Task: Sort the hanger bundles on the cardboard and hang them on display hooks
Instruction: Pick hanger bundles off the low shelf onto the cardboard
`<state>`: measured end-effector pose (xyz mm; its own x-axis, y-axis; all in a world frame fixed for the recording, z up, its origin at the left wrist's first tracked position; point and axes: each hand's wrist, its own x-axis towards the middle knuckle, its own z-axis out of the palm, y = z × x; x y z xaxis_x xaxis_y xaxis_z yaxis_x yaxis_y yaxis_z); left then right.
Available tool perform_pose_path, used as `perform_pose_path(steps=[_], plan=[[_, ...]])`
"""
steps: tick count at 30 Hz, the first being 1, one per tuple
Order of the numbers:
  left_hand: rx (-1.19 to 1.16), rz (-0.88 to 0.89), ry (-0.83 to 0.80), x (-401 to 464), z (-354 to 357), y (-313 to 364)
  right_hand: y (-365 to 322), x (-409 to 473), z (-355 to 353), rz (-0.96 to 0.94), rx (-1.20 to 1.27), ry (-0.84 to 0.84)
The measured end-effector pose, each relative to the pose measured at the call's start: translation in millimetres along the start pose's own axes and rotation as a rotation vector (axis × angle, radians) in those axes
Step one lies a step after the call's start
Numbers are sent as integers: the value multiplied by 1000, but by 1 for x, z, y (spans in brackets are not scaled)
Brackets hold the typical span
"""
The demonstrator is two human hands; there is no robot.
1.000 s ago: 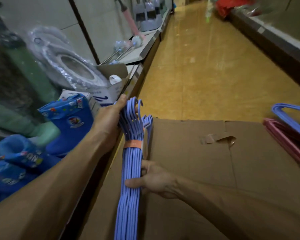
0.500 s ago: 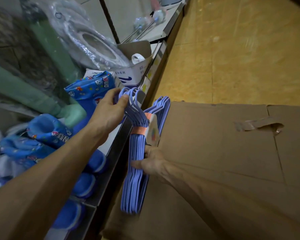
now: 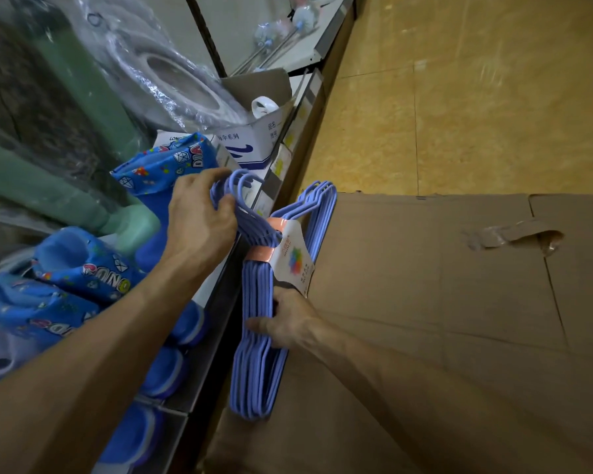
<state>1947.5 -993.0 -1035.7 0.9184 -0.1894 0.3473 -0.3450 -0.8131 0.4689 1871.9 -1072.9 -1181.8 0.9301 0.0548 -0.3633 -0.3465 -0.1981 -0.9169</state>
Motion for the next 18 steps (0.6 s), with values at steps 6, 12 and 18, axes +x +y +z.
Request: perform_pose_path(steps=[6,12,18], plan=[[1,-31,22,3,-8,2,-10,-19,-33,72,49,-45],[-196,74,220,2,-4,66,-13,-64,-112,-44,-171,90],[-466,77,37,-24,30,130,-1,-138,-192,-52,-226,251]])
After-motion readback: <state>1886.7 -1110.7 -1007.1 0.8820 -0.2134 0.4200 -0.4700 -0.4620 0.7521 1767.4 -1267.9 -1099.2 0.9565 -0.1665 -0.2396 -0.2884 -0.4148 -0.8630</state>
